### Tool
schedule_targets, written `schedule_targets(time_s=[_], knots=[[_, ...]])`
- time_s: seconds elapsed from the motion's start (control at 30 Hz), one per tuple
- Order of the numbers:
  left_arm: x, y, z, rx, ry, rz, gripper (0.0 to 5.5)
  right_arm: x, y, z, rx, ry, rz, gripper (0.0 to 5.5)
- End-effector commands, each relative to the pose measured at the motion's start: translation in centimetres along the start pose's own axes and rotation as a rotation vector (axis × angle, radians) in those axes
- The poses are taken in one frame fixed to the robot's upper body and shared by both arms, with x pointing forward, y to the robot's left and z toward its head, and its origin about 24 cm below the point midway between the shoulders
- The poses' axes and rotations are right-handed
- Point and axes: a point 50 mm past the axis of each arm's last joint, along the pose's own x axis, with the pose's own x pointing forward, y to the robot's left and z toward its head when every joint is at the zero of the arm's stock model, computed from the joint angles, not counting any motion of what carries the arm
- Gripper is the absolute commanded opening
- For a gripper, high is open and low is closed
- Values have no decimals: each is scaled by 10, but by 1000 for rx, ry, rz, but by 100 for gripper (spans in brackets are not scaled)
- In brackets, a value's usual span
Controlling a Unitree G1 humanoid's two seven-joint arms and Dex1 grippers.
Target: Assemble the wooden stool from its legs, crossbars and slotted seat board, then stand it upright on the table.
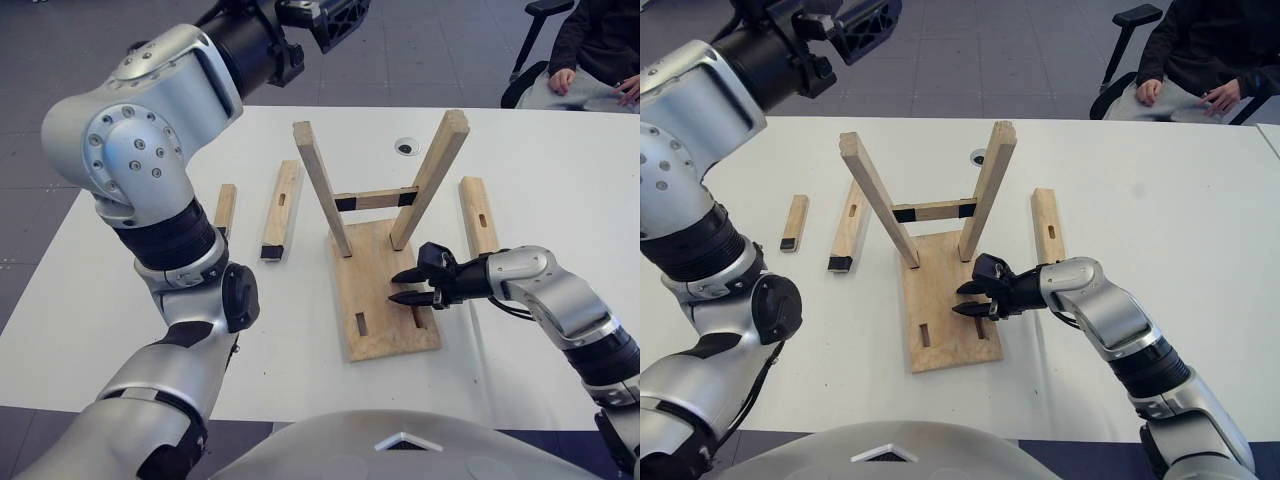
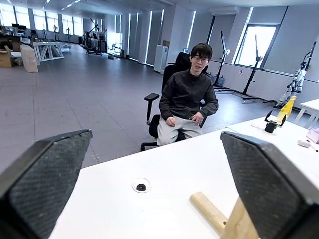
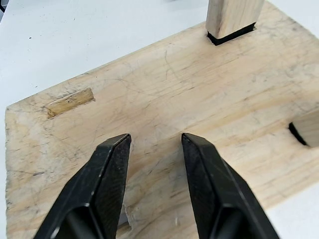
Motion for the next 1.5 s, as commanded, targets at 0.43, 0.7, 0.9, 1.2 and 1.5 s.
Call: schedule_targets(time_s=[0.43, 0.7, 0.9, 1.2, 1.5], knots=[[14, -20, -49, -284, 147, -122, 452, 0, -1, -14, 39, 97, -32, 188], [2, -22, -113, -321, 217, -58, 452, -1, 0, -14, 55, 100, -44, 188], [11, 3, -22, -150, -153, -15, 452, 5, -5, -21, 95, 125, -65, 188], [-27, 35, 71, -60, -500, 178, 452, 46, -48, -30, 212, 107, -346, 188], [-67, 93, -37, -50, -157, 628, 452, 32, -57, 11, 231, -83, -408, 188]])
